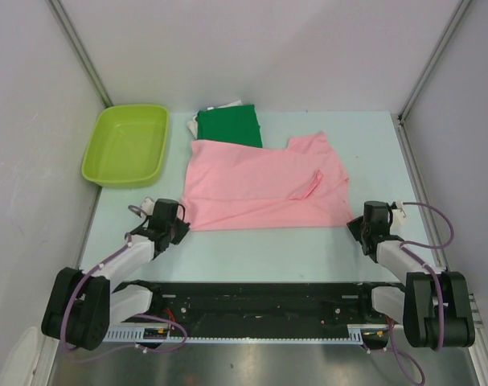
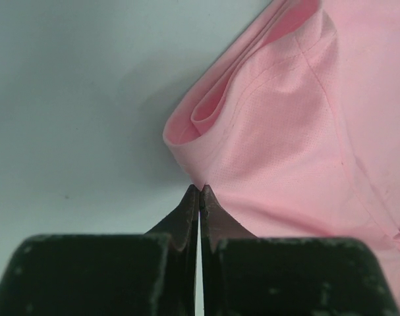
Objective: Fold and stack the t-shirts
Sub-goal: Fold the tshirt
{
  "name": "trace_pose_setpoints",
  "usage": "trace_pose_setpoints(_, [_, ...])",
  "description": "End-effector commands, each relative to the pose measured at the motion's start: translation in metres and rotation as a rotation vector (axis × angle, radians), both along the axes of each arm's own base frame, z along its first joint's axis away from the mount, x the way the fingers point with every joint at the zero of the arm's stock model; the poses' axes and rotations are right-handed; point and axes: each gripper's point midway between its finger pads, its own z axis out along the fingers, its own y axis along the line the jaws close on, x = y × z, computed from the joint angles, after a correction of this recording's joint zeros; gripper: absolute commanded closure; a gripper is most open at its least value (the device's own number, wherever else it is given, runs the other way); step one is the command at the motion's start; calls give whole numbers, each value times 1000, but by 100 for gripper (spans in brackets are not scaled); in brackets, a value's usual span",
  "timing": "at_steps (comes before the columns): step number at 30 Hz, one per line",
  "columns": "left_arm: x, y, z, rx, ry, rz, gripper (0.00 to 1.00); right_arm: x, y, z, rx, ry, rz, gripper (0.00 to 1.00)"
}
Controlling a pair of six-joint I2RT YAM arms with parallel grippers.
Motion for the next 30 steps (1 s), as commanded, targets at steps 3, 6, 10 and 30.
trace_pose_setpoints(3, [-17,15,-2,34,14,20,100,3,-24,3,-20,3,-63,100])
trace_pose_setpoints(6, [-23,15,-3,23,14,17,100,-9,-25,4,-24,25,-64,100])
trace_pose_setpoints(10, [-34,16,-6,13,20,21,100,-27,-24,11,-26,18,-66,100])
trace_pose_setpoints(30, [-89,20,-28,-50,49,33,100,-106,8,18,14,17,-28,100])
